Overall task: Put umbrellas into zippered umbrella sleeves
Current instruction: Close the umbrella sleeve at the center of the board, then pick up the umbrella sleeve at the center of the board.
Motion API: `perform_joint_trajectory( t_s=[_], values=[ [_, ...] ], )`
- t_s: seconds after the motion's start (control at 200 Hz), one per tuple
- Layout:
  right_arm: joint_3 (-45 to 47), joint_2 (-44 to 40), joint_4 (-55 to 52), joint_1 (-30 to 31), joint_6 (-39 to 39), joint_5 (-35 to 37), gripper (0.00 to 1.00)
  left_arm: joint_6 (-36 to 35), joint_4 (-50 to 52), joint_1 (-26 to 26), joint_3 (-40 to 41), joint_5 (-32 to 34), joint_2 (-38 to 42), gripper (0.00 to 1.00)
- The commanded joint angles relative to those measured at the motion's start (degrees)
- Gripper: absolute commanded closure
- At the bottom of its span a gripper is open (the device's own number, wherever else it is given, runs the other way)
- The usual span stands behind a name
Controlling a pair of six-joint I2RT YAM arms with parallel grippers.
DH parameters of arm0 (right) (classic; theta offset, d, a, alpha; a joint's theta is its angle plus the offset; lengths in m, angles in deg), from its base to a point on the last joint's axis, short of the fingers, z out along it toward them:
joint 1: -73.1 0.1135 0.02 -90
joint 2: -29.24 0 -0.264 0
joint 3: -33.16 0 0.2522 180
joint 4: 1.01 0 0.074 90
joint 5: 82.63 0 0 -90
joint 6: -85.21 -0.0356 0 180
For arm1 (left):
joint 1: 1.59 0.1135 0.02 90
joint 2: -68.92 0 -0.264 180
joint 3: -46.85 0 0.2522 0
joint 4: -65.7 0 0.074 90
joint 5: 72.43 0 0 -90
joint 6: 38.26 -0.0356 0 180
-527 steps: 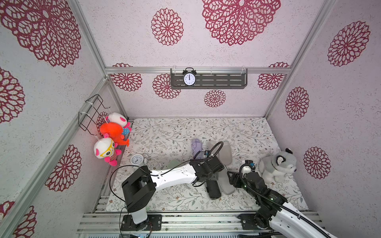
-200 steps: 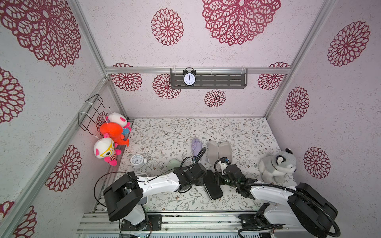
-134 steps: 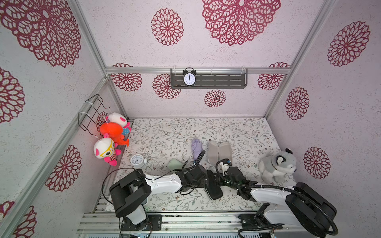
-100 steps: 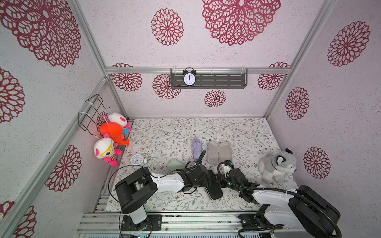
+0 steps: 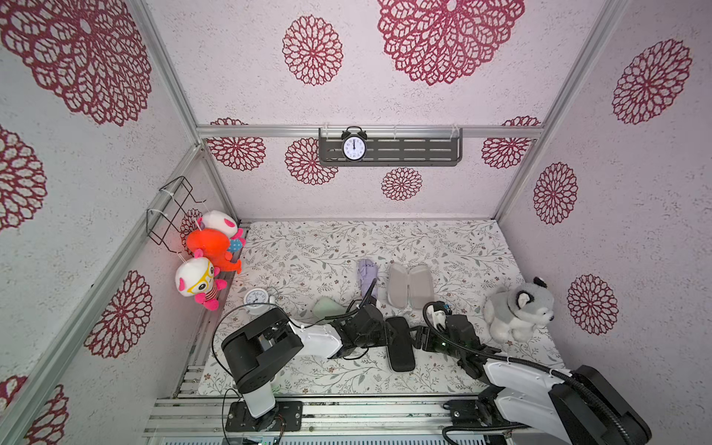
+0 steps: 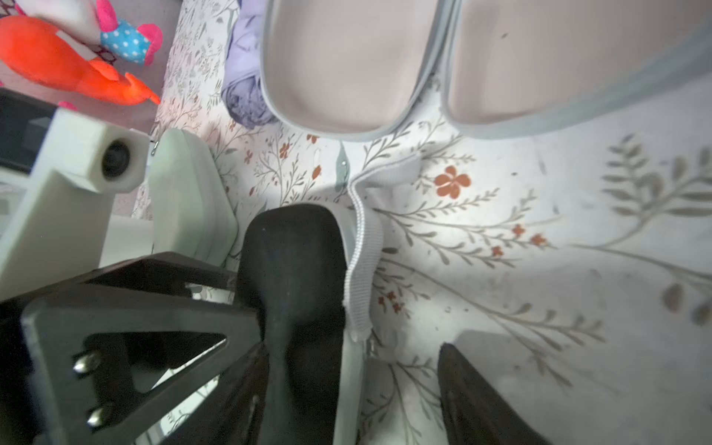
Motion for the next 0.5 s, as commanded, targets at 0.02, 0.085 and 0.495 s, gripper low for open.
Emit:
perform_joint_trajectory(
  t_s=[0.02,0.085,0.495],
  values=[
    [0.1,6.5,4.0,0.4,-2.0,-6.7,0.3,-1.1,9.0,0.3,4.1,1.8,-3.1,0.73],
    [0.0,11.2,9.8,0.9,-3.1,-9.8,0.31,-1.3,9.2,0.4,4.3,1.9,-4.2,0.75],
    [-4.3,28.3,27.9,6.6,-9.2,-15.5,0.41,-4.1,7.4,3.4,6.9,2.6,-8.3,1.0]
  ],
)
